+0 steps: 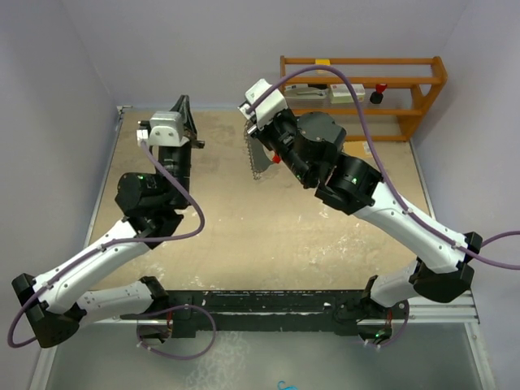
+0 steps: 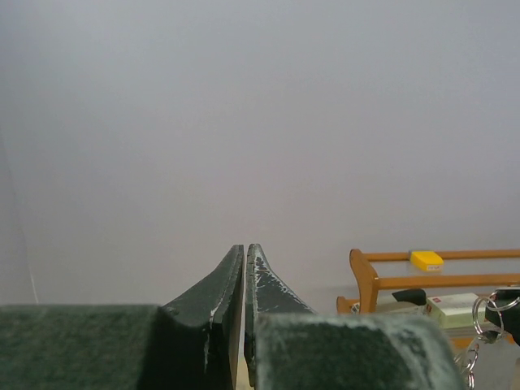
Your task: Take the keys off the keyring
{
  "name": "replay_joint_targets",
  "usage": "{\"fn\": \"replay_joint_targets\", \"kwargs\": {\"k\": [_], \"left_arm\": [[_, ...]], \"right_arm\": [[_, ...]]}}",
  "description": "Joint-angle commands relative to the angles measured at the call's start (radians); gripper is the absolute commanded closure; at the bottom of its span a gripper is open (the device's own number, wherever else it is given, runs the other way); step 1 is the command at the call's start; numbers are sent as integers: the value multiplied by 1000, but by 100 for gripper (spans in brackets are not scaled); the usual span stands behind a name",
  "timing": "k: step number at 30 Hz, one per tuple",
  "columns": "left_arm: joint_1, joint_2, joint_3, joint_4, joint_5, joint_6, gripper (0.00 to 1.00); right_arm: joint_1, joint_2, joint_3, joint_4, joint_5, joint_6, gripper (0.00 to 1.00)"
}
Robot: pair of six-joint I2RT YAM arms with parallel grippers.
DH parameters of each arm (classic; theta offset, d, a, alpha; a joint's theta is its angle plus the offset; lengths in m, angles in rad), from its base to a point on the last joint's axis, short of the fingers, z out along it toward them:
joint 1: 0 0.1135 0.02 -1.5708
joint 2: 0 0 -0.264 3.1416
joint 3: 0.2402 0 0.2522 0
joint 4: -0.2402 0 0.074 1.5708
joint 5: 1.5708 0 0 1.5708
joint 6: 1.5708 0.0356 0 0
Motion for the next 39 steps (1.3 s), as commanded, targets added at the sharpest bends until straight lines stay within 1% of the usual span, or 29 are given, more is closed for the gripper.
{"fn": "replay_joint_targets", "kwargs": {"k": [1,2,4,5,7,11,13,16,19,22,27,29,35,39], "left_arm": [[24,21,30,-36,-5,-64,100],[37,22,36,-57,6,-88,99],[79,22,58,-110,35,-154,91],[108,23,74,-149,57,-193,89],[174,28,112,-241,104,-292,86],[261,59,208,-399,189,-385,84],[295,81,246,-465,241,-422,84],[308,102,267,-534,273,-448,83],[313,95,230,-536,258,-468,83],[325,91,200,-537,291,-482,83],[330,96,163,-527,404,-532,83],[330,98,147,-515,483,-573,83],[331,83,77,-407,759,-643,83],[331,79,100,-425,863,-664,83]], "right_arm": [[-1,-21,27,66,-19,-12,100],[-1,-22,26,64,-23,-15,100],[-1,-24,27,56,-38,-30,100],[-1,-25,28,45,-52,-41,100],[-1,-27,33,17,-80,-73,100],[-1,-44,20,-31,-123,-178,100],[-1,-46,34,-95,-147,-252,100],[-1,-37,88,-277,-249,-380,100],[-1,-55,88,-425,-360,-532,100],[-1,-27,171,-598,-460,-586,100],[-1,14,286,-770,-606,-652,100],[-1,17,316,-782,-640,-646,100],[-1,1,294,-737,-638,-634,100],[-1,-11,270,-703,-615,-621,100]]}}
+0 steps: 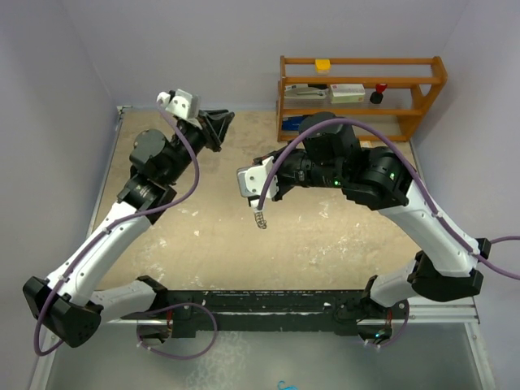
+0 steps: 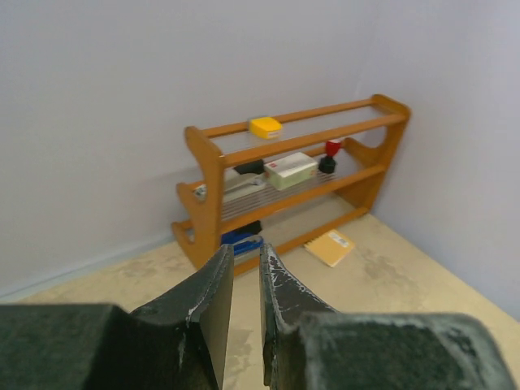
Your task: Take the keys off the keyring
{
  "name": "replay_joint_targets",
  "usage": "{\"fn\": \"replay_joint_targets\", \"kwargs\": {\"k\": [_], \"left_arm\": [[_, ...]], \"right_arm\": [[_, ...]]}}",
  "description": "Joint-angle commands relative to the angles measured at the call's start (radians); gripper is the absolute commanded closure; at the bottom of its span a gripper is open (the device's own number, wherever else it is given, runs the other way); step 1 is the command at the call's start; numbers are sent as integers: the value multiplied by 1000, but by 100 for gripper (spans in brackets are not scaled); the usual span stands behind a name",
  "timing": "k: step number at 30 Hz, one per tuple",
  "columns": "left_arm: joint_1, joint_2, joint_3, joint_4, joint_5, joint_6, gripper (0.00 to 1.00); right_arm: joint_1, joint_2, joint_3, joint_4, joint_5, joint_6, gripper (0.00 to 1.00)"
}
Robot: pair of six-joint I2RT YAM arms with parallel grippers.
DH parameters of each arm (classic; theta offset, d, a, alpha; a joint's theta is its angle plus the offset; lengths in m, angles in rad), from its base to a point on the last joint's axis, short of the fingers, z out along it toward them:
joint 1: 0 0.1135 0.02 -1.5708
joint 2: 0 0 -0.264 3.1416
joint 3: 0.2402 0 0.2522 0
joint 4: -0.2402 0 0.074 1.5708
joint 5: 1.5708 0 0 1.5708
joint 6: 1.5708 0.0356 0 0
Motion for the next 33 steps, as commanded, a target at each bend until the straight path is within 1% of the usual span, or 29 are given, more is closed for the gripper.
{"fn": "replay_joint_targets", "kwargs": {"k": [1,4,8,11,14,18,20,24,27,33], "left_arm": [[4,-26,26,74,203,-61,83],[4,-43,18,77,232,-72,84],[4,-57,-9,75,209,-81,93],[4,-49,-15,48,217,-76,95],[4,-33,-12,31,260,-75,92],[4,1,-9,18,391,-61,87],[4,13,-9,0,417,-49,85],[4,3,-34,-21,411,-16,83],[4,-30,-52,-28,380,2,82],[4,-68,-32,-96,371,44,81]], "right_arm": [[0,-33,-13,69,-5,-1,100],[-1,-48,-45,98,9,-2,100],[0,-51,-59,122,31,-4,100],[0,-61,-89,158,59,-4,100],[0,-64,-95,162,68,-5,100],[0,-69,-98,175,74,-4,100],[0,-69,-97,177,76,-5,100],[0,-67,-92,175,83,-3,100],[0,-66,-94,177,87,-3,100],[0,-63,-108,202,120,-2,100]]}}
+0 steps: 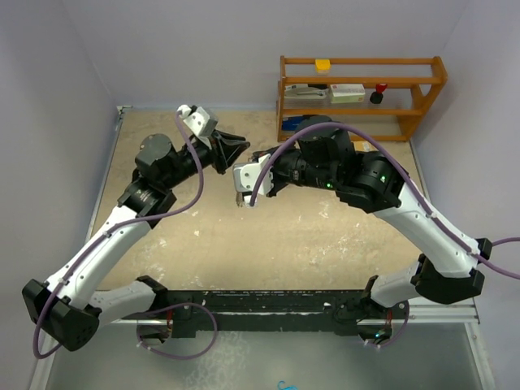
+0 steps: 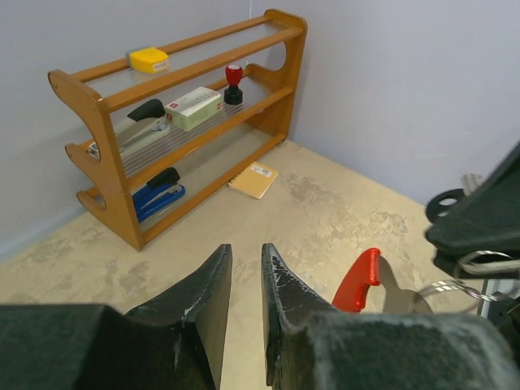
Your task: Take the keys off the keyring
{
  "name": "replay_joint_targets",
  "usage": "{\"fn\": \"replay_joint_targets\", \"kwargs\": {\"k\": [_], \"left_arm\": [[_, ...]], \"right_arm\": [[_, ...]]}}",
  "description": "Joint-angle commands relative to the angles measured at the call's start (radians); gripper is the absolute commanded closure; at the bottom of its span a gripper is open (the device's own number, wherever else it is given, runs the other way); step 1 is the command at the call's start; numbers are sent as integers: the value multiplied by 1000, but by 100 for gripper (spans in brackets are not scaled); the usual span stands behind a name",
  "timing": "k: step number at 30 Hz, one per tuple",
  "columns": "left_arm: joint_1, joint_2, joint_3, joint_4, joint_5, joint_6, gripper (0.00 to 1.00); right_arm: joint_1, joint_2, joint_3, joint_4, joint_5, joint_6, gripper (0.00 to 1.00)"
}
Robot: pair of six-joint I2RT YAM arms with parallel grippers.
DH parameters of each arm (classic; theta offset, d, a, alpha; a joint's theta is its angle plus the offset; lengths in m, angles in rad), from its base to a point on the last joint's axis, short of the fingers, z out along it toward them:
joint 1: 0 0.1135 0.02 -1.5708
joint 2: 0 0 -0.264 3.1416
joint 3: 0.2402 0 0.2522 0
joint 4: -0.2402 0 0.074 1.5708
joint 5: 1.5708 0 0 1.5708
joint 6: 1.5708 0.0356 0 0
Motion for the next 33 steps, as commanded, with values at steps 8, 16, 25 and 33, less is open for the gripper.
{"fn": "replay_joint_targets", "kwargs": {"k": [8,16,25,33], "left_arm": [[4,-77,69,-57,19,36,82],[4,-60,79,-50,89,14,80],[2,-90,76,-60,124,35,80],[2,-135,81,-89,114,68,79]], "right_arm": [[1,-32,-14,90,72,-5,100],[1,-45,-30,111,66,-8,100],[0,-44,-40,119,78,-9,100],[1,-44,-44,123,86,-8,100]]}}
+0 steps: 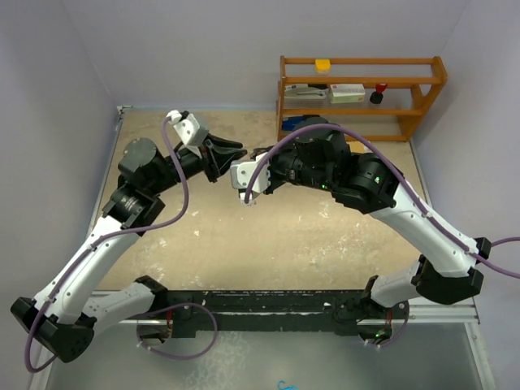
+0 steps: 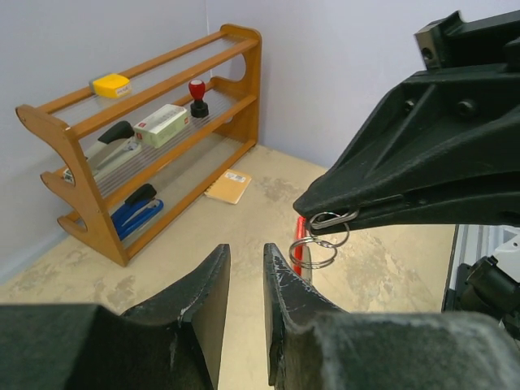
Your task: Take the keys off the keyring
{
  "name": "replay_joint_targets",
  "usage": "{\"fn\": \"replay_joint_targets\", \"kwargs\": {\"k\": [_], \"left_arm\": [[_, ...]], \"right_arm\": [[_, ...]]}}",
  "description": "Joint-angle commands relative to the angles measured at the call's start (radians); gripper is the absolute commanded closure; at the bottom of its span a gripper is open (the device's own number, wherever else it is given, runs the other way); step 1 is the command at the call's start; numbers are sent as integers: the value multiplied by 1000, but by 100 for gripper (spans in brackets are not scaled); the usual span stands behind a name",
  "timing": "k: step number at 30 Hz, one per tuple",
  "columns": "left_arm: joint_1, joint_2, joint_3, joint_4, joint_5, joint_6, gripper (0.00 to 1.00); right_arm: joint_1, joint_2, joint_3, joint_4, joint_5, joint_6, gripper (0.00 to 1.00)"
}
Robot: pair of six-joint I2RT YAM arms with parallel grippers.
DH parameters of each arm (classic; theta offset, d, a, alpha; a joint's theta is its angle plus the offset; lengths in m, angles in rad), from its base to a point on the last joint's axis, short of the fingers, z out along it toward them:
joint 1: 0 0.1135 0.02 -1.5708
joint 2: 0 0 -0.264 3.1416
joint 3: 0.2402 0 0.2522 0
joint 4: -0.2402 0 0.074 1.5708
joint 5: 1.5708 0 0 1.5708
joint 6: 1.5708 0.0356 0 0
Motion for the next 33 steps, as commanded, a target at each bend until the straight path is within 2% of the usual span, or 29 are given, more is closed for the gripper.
{"fn": "replay_joint_targets", "kwargs": {"k": [1,10,20,25,33], "left_arm": [[3,-52,42,7,-1,33,79],[3,-28,49,16,20,18,78],[3,5,54,25,67,13,66],[2,-5,44,38,78,14,63],[3,-54,58,-62,-17,89,59]], "right_arm": [[1,-40,-2,69,16,-7,100],[1,-49,-11,85,12,-8,100],[1,-51,-17,92,5,-8,100],[1,-51,-20,94,3,-8,100],[1,-52,-22,95,1,-10,100]]}}
